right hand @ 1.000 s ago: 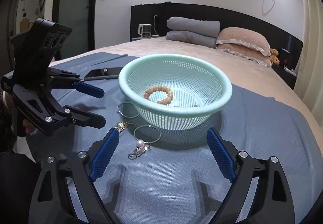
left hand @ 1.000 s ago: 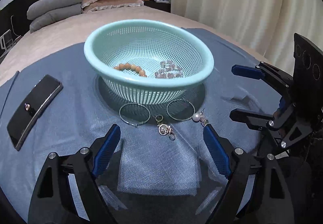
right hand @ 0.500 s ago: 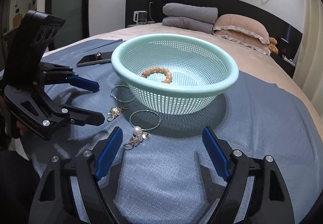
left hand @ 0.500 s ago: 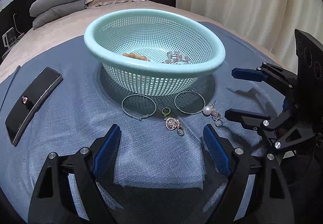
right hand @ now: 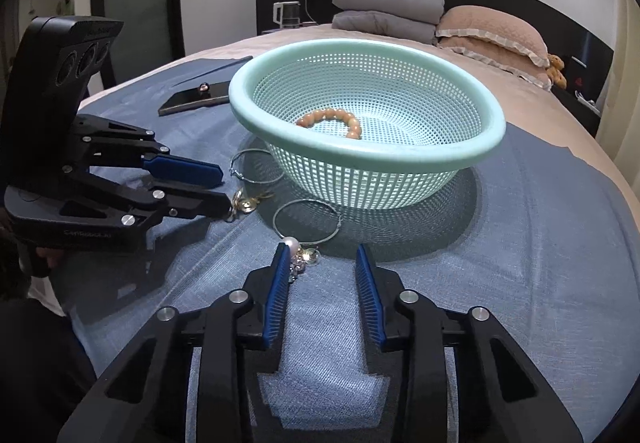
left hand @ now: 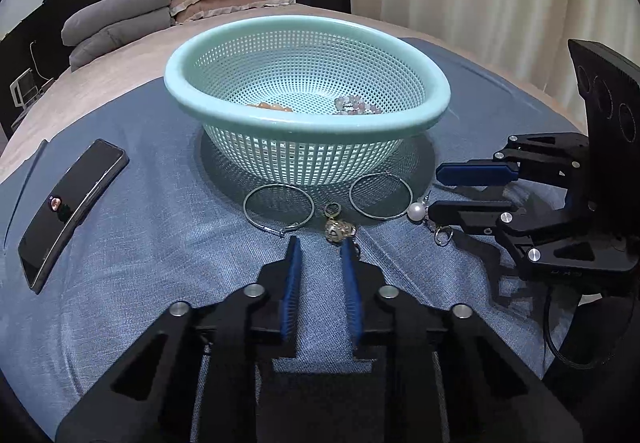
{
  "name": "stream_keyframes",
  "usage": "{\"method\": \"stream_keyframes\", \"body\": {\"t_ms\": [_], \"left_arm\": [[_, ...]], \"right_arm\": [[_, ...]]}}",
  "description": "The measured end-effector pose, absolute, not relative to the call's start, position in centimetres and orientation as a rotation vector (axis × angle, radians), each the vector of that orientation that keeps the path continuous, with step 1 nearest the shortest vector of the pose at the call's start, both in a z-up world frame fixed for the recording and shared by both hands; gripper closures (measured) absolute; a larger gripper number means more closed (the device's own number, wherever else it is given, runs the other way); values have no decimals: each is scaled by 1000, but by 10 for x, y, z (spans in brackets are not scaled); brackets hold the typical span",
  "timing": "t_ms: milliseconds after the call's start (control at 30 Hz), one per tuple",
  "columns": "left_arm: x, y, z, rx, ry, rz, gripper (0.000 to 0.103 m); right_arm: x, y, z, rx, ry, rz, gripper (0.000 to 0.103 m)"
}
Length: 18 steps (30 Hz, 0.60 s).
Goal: Organize jewelry
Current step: 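Grasp the gold pendant earring with the left tool while the right tool grasps a small silver earring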
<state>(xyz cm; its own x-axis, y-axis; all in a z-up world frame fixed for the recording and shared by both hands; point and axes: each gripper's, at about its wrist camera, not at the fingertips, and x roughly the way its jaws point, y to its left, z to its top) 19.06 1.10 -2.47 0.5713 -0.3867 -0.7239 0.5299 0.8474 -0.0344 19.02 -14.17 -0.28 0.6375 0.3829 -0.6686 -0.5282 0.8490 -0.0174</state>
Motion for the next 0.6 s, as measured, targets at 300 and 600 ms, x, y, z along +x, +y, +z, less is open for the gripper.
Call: {"method": "stream_keyframes", "body": {"t_ms": [300, 600], "left_arm": [[184, 10, -22, 183, 816, -562, 101], [185, 18, -19, 127, 835, -554, 101]], "right_arm": [[183, -143, 0, -181, 719, 554, 102], [180, -161, 4, -106, 721, 545, 102]]}}
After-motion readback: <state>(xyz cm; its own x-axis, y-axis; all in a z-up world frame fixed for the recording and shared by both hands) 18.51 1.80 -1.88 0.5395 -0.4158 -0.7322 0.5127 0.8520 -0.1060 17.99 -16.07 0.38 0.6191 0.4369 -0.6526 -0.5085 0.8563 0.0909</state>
